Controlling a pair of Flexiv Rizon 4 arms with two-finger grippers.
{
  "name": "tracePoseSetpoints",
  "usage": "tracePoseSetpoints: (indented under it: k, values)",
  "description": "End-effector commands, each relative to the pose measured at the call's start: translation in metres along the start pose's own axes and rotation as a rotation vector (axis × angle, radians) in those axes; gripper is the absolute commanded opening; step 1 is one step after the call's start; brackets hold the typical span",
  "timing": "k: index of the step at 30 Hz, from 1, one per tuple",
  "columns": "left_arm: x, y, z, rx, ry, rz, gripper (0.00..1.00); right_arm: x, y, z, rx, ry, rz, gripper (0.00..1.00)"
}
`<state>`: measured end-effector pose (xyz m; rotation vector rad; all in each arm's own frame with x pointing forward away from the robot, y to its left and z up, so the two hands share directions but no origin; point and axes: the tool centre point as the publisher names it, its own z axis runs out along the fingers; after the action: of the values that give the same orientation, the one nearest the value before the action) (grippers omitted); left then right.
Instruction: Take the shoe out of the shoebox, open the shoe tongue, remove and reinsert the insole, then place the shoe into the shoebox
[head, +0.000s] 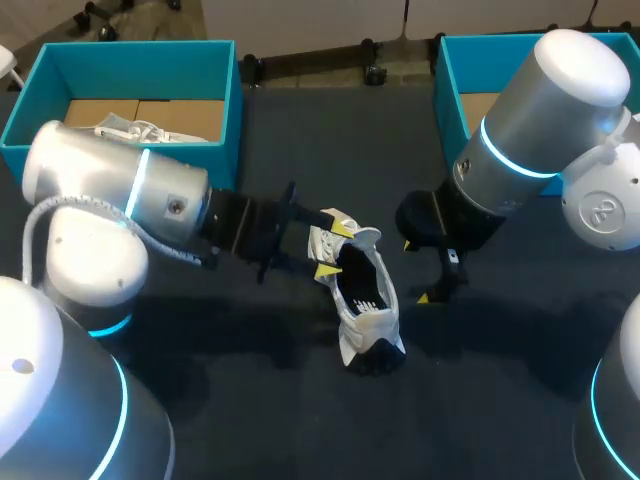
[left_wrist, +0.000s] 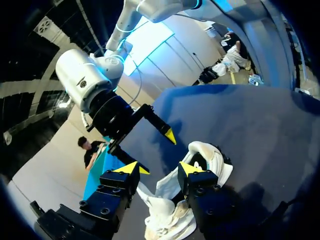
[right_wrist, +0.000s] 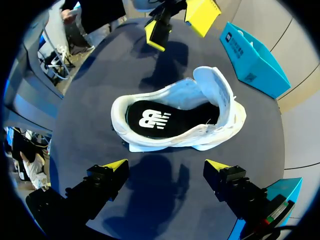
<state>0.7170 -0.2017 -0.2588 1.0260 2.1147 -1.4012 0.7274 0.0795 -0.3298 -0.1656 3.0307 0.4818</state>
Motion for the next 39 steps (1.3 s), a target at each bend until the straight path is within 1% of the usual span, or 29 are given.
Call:
tracePoseSetpoints:
  k: [1, 2, 3, 5, 10, 13, 15, 16, 19, 23, 27, 33, 34, 39]
  values:
    - [-0.013, 0.002, -0.011, 0.027, 0.174, 0.023, 0.46, 0.0, 0.001, 0.001, 0.002, 0.0, 0.0, 1.0]
    - [-0.014, 0.002, -0.012, 0.028, 0.182, 0.023, 0.46, 0.0, 0.001, 0.001, 0.002, 0.0, 0.0, 1.0]
    - [-0.018, 0.001, -0.014, 0.035, 0.228, 0.047, 0.45, 0.0, 0.001, 0.001, 0.002, 0.0, 0.0, 1.0]
    - [-0.022, 0.001, -0.016, 0.042, 0.268, 0.067, 0.45, 0.0, 0.001, 0.001, 0.002, 0.0, 0.0, 1.0]
    - [-0.028, 0.0, -0.018, 0.053, 0.362, 0.084, 0.4, 0.0, 0.001, 0.001, 0.002, 0.0, 0.0, 1.0]
    - [-0.031, -0.001, -0.019, 0.052, 0.419, 0.095, 0.31, 0.0, 0.001, 0.001, 0.002, 0.0, 0.0, 1.0]
    - [-0.031, -0.001, -0.02, 0.054, 0.452, 0.104, 0.27, 0.0, 0.001, 0.001, 0.002, 0.0, 0.0, 1.0]
    - [-0.031, -0.001, -0.021, 0.053, 0.482, 0.108, 0.18, 0.0, 0.001, 0.001, 0.002, 0.0, 0.0, 1.0]
    - [-0.035, 0.0, -0.023, 0.051, 0.53, 0.124, 0.0, 0.0, 0.001, 0.001, 0.002, 0.0, 0.0, 1.0]
    - [-0.039, 0.002, -0.025, 0.04, 0.57, 0.133, 0.0, 0.0, 0.001, 0.001, 0.002, 0.0, 0.0, 1.0]
    - [-0.039, 0.001, -0.028, 0.026, 0.642, 0.138, 0.0, 0.0, 0.001, 0.001, 0.002, 0.0, 0.0, 1.0]
    - [-0.039, 0.001, -0.028, 0.026, 0.642, 0.138, 0.0, 0.0, 0.0, 0.0, 0.004, 0.0, 0.002, 1.0]
    - [-0.039, 0.001, -0.028, 0.026, 0.642, 0.138, 0.0, -0.001, -0.005, -0.004, 0.017, 0.005, 0.009, 1.0]
    - [-0.039, 0.001, -0.028, 0.026, 0.642, 0.138, 0.0, -0.003, -0.019, -0.023, 0.032, -0.007, 0.024, 1.0]
